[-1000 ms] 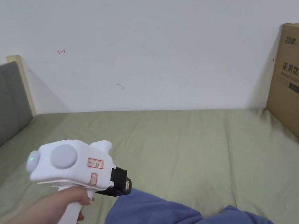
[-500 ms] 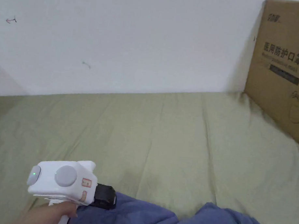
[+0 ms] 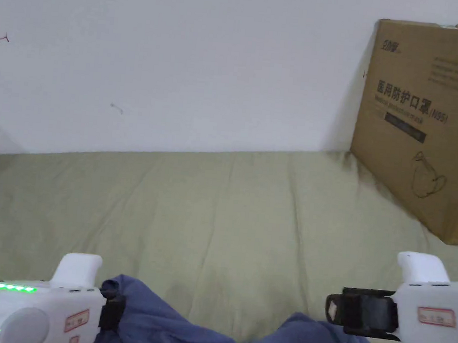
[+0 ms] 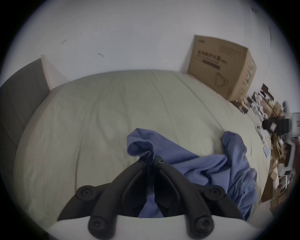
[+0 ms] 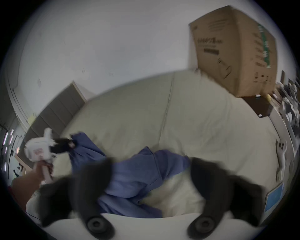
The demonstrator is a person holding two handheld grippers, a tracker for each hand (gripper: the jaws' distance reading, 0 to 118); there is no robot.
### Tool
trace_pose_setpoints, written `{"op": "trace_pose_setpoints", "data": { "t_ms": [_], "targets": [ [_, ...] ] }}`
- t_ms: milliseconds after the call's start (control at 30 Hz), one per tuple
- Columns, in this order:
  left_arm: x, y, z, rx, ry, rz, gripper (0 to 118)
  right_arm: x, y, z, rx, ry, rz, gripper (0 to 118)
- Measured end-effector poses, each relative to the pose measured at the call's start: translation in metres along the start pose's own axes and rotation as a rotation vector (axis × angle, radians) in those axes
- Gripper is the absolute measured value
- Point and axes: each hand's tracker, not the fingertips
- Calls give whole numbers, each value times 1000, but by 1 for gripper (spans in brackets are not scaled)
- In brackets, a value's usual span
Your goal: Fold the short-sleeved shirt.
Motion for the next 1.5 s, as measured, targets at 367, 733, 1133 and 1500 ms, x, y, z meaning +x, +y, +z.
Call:
{"op": "trace_pose_setpoints", "data": {
  "t_ms": [367, 733, 1133, 1500],
  "targets": [
    [-27, -13, 10, -51, 21, 5, 6, 4, 3, -145, -595, -183, -33, 118],
    [-38, -25, 6, -84, 30, 37, 6, -16, -3, -89, -357, -74, -5, 15],
    [-32, 28, 145, 164, 87, 59, 6, -45, 40, 69, -14, 120, 13, 13],
    [-14, 146, 270, 386, 190, 55, 6, -94, 144, 222, 332, 4, 127, 13]
  ]
}}
